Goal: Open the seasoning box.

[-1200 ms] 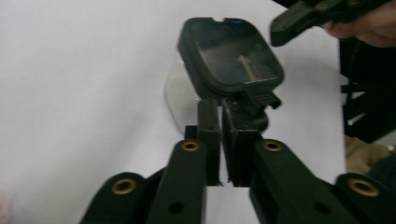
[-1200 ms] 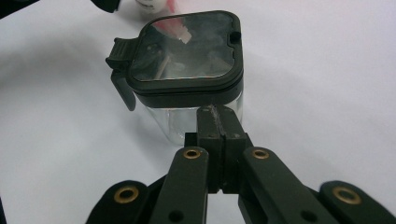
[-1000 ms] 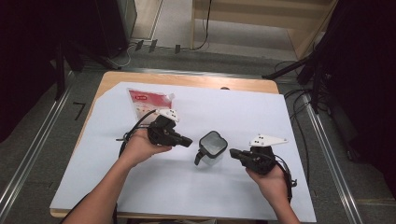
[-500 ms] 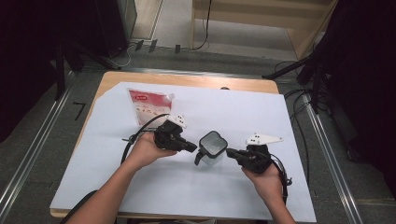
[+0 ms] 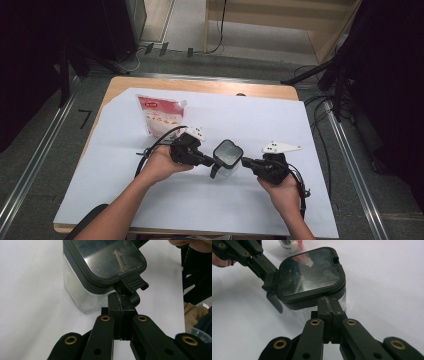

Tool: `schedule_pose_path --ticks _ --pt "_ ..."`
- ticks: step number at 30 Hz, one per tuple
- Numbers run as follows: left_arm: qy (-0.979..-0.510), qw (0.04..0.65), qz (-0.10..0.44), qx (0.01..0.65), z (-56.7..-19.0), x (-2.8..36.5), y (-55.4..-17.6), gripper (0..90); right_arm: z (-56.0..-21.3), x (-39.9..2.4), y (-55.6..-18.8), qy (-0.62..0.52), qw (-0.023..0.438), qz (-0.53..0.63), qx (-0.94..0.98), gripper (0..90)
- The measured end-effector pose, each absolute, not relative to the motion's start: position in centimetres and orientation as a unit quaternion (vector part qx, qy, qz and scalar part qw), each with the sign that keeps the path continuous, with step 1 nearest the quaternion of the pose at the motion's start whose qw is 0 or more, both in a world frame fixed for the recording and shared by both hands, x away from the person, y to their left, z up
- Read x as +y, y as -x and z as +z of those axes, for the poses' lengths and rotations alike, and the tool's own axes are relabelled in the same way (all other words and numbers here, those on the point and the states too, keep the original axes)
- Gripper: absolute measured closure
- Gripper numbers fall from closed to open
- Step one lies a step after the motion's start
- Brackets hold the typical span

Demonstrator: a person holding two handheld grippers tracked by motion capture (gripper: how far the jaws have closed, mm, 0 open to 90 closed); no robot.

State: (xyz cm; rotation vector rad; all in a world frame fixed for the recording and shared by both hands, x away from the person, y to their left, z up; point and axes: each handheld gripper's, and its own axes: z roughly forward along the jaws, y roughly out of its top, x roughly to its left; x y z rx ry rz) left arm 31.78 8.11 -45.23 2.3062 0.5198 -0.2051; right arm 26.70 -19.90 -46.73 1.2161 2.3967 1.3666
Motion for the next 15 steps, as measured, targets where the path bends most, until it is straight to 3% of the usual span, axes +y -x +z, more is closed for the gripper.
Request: schedule_pose_path --ticks 15 --pt "-0.903 0.376 -0.079 0.194 -45.17 7.45 -31.30 90.0 -46.77 -19.82 -27.69 -0.409 0.064 0.454 0.789 90.0"
